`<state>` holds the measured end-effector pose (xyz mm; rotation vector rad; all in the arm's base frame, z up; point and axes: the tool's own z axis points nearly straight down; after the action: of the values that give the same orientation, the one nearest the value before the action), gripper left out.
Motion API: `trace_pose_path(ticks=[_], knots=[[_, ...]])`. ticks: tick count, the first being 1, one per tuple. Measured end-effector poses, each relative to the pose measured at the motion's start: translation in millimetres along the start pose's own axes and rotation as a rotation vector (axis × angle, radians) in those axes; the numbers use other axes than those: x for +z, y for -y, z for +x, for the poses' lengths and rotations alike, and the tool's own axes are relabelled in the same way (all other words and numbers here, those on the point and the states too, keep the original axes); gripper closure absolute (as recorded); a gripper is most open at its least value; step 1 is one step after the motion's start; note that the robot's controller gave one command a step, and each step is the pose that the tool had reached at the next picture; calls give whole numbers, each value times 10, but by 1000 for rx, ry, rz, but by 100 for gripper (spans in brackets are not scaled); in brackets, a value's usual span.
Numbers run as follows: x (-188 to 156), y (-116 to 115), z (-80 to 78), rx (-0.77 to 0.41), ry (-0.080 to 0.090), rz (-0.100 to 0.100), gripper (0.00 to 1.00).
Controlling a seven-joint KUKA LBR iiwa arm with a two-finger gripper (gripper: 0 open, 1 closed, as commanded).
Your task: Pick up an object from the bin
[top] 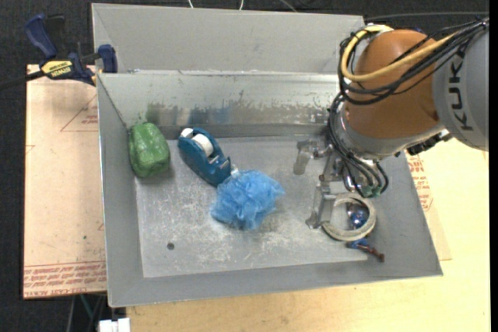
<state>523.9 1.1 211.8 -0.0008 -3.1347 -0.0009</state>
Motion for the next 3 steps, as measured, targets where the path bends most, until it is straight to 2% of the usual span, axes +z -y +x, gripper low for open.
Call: trace_pose_path(ticks=[1,2,3], knots=[[-38,0,-16,0,8,0,0],[1394,-1007,-177,-62,5,2,0],[673,-1539,-174,-191,20,2,0]])
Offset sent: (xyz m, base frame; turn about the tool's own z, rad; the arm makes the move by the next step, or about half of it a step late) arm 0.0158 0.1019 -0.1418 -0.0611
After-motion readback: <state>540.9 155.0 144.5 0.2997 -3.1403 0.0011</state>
